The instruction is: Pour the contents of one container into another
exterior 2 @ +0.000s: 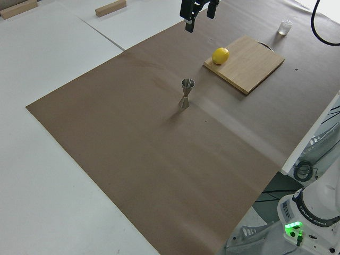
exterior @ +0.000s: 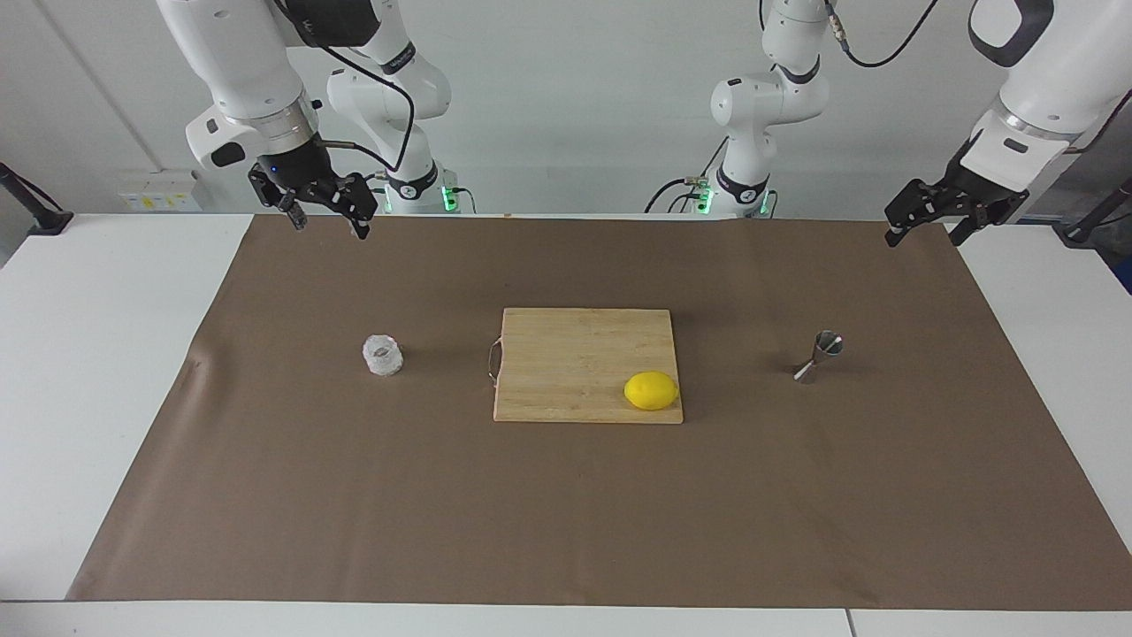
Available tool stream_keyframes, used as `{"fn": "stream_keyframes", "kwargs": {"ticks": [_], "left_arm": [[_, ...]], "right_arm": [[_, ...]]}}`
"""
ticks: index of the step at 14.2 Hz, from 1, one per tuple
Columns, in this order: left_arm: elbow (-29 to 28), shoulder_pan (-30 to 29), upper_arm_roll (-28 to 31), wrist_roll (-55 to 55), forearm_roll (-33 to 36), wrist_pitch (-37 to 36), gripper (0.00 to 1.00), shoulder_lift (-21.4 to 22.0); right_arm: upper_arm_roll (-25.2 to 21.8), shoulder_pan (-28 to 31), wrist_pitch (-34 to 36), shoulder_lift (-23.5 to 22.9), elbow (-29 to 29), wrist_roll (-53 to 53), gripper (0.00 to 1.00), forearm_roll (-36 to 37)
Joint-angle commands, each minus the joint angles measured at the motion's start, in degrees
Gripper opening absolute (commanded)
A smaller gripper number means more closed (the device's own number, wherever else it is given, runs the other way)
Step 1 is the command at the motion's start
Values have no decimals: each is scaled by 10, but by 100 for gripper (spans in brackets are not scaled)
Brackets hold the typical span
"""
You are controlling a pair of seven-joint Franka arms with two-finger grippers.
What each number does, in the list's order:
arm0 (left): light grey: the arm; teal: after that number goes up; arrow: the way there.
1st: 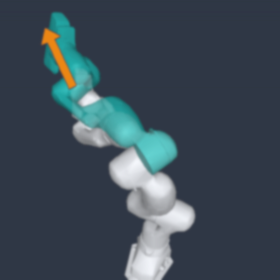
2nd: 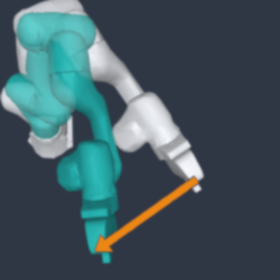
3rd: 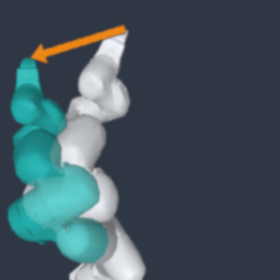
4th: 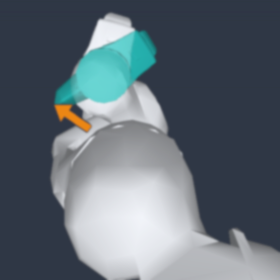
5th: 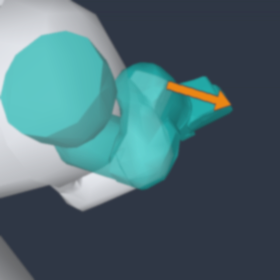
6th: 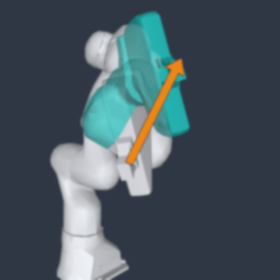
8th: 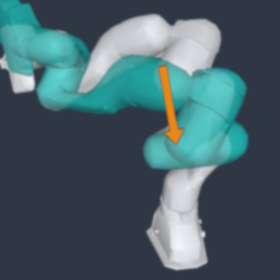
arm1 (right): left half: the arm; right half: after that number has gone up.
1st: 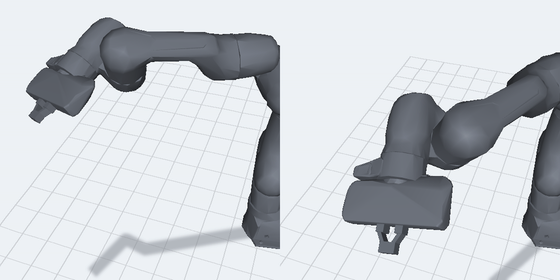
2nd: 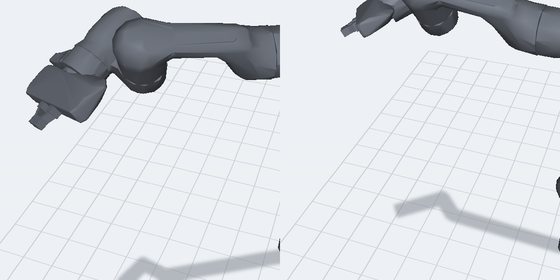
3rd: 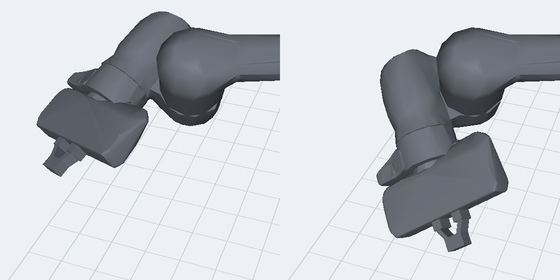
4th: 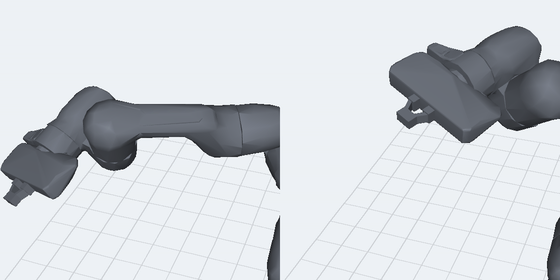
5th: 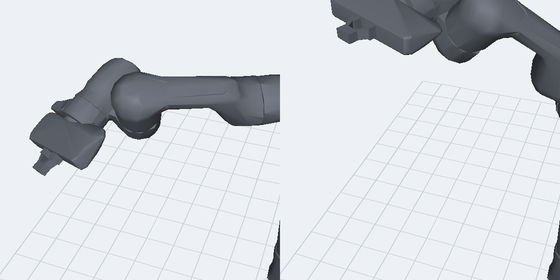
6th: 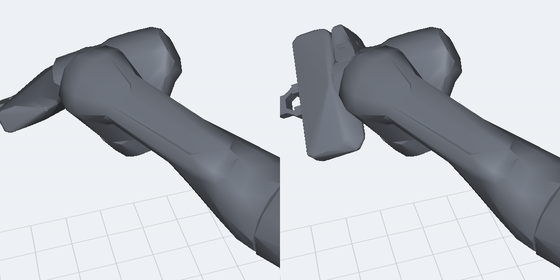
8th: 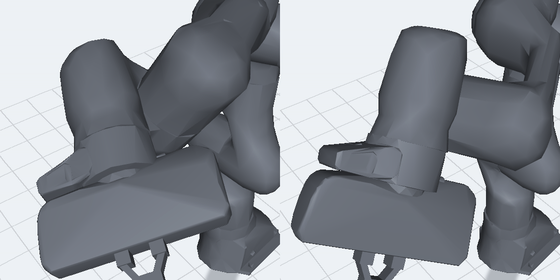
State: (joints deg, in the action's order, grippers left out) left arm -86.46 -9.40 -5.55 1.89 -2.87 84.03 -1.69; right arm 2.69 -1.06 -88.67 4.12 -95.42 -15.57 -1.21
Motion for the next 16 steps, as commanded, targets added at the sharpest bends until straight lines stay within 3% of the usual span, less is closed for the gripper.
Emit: {"fn": "stream_keyframes", "kwargs": {"ticks": [1, 7, 16], "left_arm": [[8, -60, -3, -20, -36, -20, 100, -10], [9, -108, -3, -165, -60, -23, 100, -73], [-17, -210, -3, -290, -231, -12, 100, -154]], "right_arm": [[2, 9, 10, 4, 2, 12, 100, -11], [2, 9, 10, 3, 2, 12, 100, -11], [2, 9, 10, 3, 2, 12, 100, -11]]}}
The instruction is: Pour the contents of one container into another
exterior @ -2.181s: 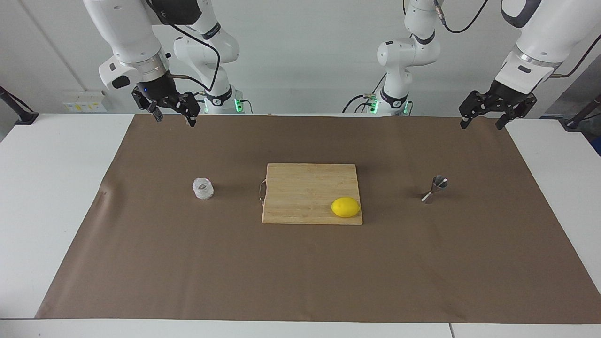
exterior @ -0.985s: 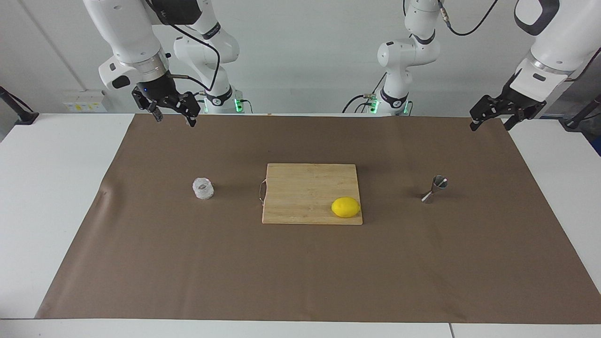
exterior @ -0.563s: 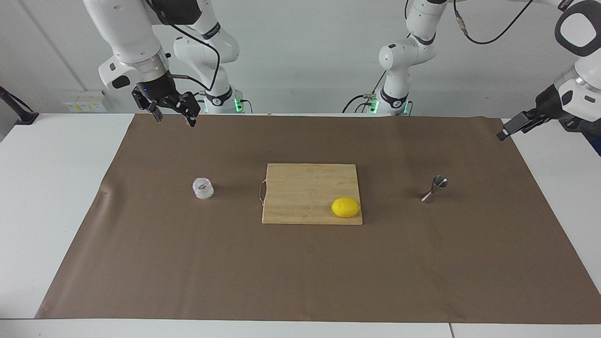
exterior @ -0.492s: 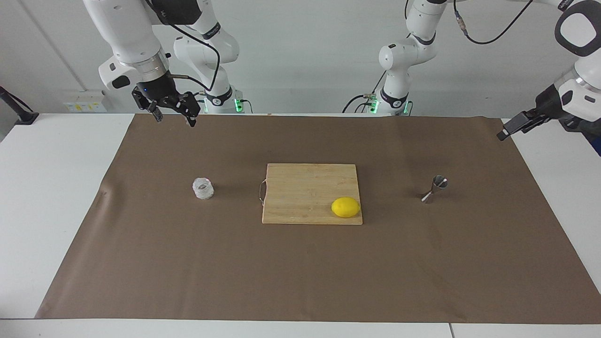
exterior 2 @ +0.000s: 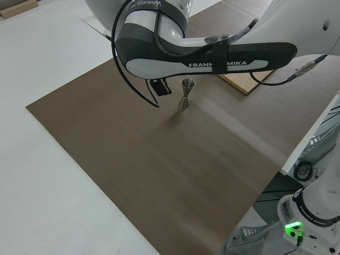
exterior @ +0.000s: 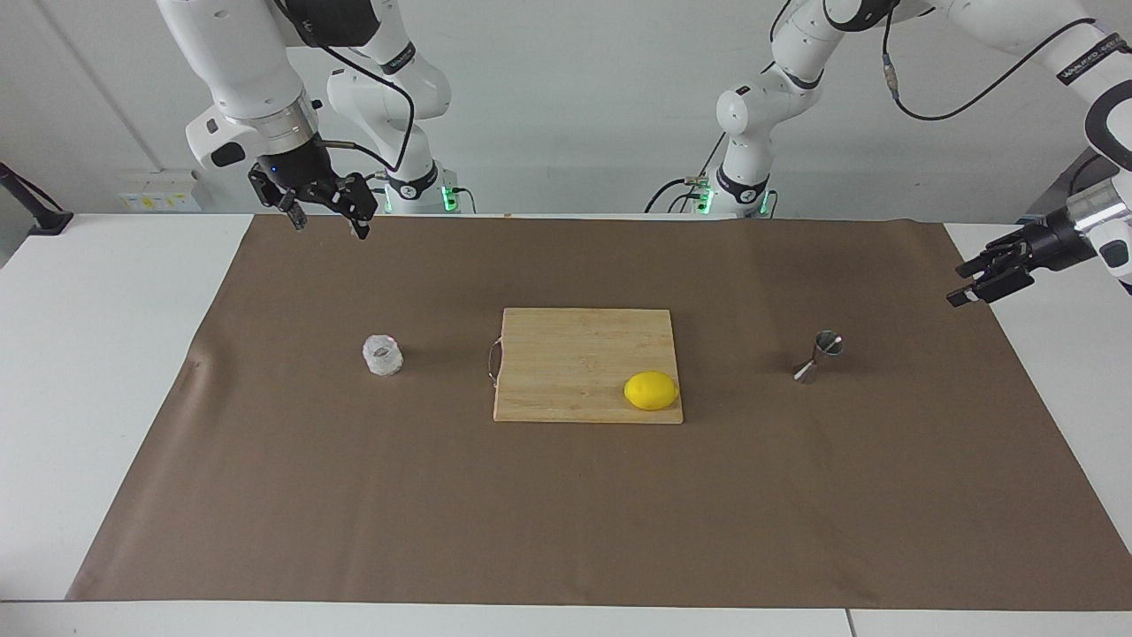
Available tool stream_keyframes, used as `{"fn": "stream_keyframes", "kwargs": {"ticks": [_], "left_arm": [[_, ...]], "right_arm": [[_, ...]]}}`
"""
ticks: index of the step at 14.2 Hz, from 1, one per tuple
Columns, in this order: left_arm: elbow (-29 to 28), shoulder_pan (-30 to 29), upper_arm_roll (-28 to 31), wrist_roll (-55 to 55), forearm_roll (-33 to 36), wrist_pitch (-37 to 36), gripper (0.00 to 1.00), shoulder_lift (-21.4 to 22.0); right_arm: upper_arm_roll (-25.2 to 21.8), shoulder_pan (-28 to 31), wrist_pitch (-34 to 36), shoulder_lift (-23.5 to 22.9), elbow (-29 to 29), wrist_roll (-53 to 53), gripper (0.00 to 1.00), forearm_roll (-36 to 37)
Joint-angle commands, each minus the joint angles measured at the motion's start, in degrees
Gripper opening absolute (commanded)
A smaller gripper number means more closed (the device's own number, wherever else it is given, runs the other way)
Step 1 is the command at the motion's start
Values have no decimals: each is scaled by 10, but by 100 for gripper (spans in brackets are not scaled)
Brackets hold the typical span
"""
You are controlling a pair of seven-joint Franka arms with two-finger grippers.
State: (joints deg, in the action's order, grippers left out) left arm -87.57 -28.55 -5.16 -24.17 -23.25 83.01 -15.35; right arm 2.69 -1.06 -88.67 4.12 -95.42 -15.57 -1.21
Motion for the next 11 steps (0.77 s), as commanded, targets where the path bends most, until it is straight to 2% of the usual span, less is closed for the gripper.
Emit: {"fn": "stream_keyframes", "kwargs": {"ticks": [1, 4, 10, 11], "left_arm": [[-8, -22, -7, -50, -41, 5, 100, -24], [-14, -26, -7, -126, -67, 28, 100, -53], [-48, -34, -7, -291, -113, 22, 100, -51], [-50, -34, -7, -292, -113, 22, 100, -51]], "right_arm": [[2, 9, 10, 3, 2, 12, 100, -11], [2, 9, 10, 3, 2, 12, 100, -11], [2, 9, 10, 4, 2, 12, 100, -11], [2, 9, 10, 4, 2, 12, 100, -11]]}}
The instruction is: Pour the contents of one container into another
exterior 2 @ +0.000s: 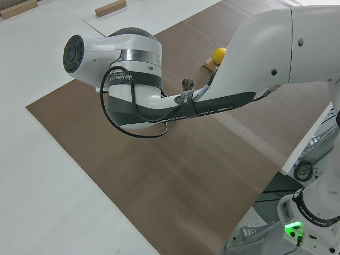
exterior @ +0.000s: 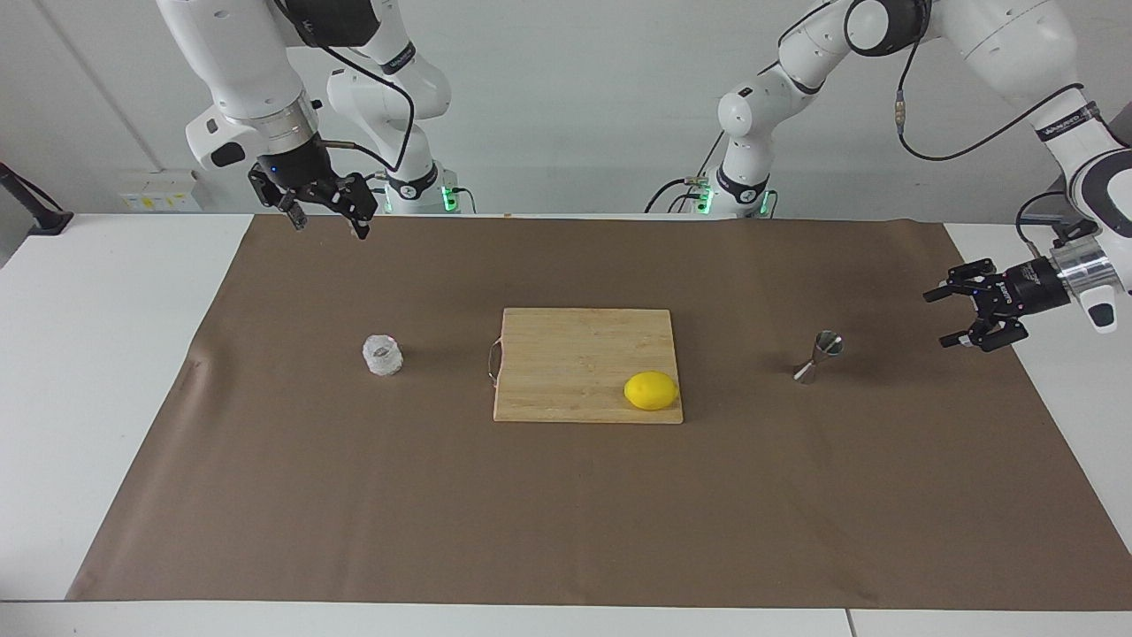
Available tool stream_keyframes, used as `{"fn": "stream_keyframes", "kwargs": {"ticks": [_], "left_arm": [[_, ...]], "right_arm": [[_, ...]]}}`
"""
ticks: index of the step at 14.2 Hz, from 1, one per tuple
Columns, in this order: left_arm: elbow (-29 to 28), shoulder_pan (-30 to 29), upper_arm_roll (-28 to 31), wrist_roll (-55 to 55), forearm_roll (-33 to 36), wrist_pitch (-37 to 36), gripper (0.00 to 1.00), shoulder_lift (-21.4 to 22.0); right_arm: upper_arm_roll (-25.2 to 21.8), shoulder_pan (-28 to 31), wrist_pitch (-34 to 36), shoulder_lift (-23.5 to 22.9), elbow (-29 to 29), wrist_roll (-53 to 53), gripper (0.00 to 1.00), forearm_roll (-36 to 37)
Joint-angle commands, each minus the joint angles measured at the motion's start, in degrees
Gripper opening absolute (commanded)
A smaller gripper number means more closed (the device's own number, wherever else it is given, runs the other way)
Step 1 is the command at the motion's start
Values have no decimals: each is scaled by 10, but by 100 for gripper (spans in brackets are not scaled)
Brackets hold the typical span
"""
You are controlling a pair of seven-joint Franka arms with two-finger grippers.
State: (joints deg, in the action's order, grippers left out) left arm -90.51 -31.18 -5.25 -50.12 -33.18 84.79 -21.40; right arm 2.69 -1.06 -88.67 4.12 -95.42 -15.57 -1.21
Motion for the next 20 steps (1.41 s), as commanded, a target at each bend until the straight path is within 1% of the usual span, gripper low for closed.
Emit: {"fn": "stream_keyframes", "kwargs": {"ticks": [1, 3, 5, 9, 11, 13, 15, 20], "left_arm": [[-25, -10, -6, -31, -14, 7, 100, 9], [-30, -10, -6, -29, -15, 13, 100, 6], [-36, -4, -7, -30, -31, 24, 100, -2], [-44, 13, -12, -30, -83, 74, 100, -49], [-46, 26, -14, -31, -108, 92, 100, -65], [-51, 31, -15, -31, -140, 94, 100, -71], [-56, 42, -20, -31, -156, 94, 100, -78], [-63, 50, -20, -36, -167, 86, 100, -84]], "right_arm": [[2, 9, 10, 4, 2, 12, 100, -11], [2, 9, 10, 4, 2, 12, 100, -11], [2, 9, 10, 4, 2, 12, 100, -11], [2, 9, 10, 3, 2, 12, 100, -11], [2, 9, 10, 3, 2, 12, 100, -11], [2, 9, 10, 4, 2, 12, 100, -11], [2, 9, 10, 3, 2, 12, 100, -11], [2, 9, 10, 4, 2, 12, 100, -11]]}}
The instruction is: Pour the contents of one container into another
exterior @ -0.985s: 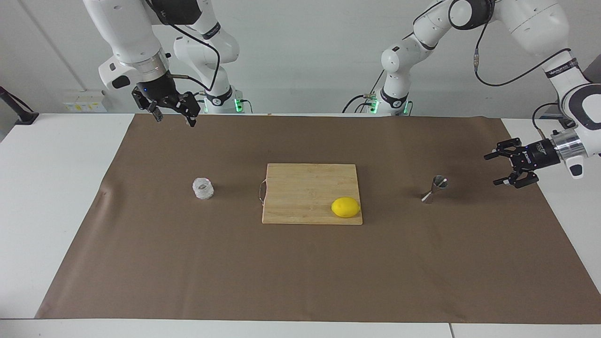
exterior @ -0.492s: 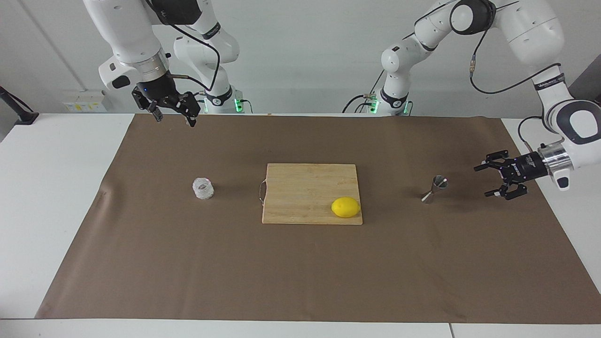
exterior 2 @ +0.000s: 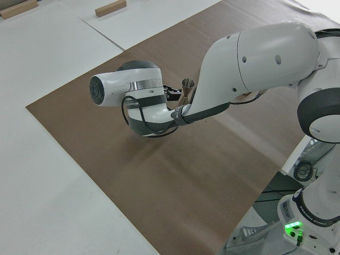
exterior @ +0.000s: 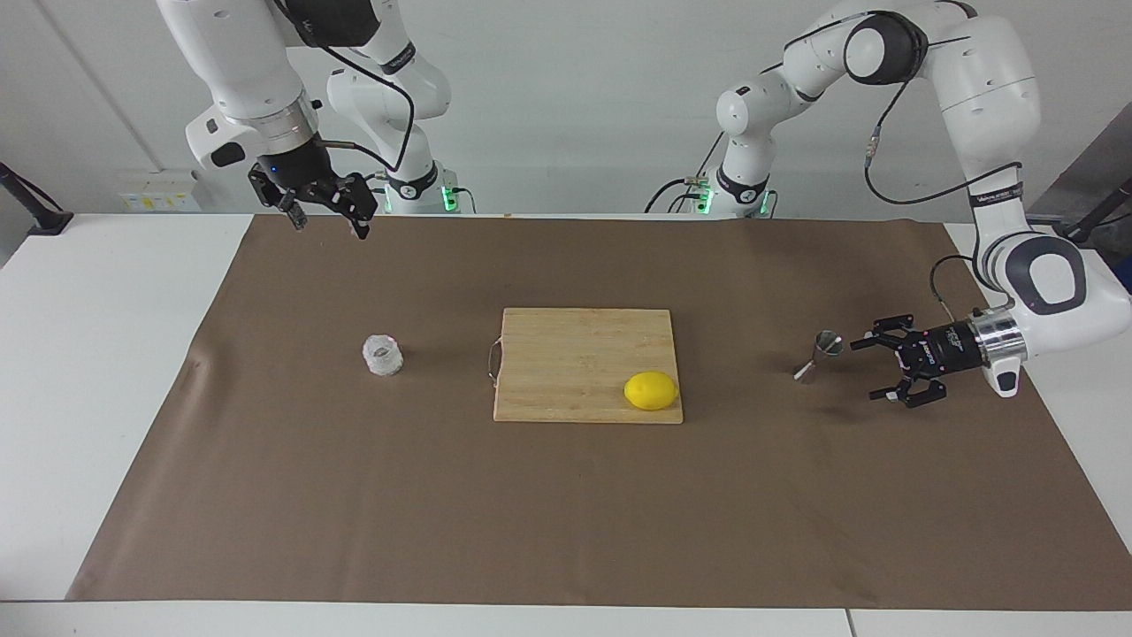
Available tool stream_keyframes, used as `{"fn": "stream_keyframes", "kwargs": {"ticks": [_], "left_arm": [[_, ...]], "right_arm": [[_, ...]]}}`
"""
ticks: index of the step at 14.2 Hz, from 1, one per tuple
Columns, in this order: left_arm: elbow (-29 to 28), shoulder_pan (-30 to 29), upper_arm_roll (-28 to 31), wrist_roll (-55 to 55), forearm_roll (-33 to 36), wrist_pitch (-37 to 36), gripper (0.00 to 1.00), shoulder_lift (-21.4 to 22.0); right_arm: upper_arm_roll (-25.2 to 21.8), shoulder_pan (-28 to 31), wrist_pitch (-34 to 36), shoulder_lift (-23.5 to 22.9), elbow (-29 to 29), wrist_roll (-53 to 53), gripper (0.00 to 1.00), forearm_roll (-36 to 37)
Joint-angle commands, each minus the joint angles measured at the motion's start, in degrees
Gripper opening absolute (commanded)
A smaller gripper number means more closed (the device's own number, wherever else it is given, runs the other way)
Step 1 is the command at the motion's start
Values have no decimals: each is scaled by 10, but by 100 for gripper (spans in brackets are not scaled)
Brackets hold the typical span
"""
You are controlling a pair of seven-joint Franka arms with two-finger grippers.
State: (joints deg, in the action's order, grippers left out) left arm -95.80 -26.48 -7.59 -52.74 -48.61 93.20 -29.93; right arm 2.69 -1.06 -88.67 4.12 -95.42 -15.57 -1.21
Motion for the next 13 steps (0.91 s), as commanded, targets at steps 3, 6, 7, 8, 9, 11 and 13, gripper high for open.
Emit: {"fn": "stream_keyframes", "kwargs": {"ticks": [3, 6, 7, 8, 9, 11, 13], "left_arm": [[-17, 2, 3, -7, -20, -12, 100, -4], [-18, 2, 4, -6, -20, -21, 100, -8], [-18, 2, 4, -5, -19, -26, 100, -8], [-18, 0, 4, -3, -19, -33, 100, -8], [-18, -1, 5, -3, -19, -44, 100, -9], [-18, -2, 5, -2, -18, -55, 100, -9], [-19, -2, 5, -1, -18, -59, 100, -9]], "right_arm": [[2, 9, 10, 3, 2, 12, 100, -11], [2, 9, 10, 4, 2, 12, 100, -11], [2, 9, 10, 4, 2, 12, 100, -11], [2, 9, 10, 4, 2, 12, 100, -11], [2, 9, 10, 4, 2, 12, 100, -11], [2, 9, 10, 4, 2, 12, 100, -11], [2, 9, 10, 4, 2, 12, 100, -11]]}}
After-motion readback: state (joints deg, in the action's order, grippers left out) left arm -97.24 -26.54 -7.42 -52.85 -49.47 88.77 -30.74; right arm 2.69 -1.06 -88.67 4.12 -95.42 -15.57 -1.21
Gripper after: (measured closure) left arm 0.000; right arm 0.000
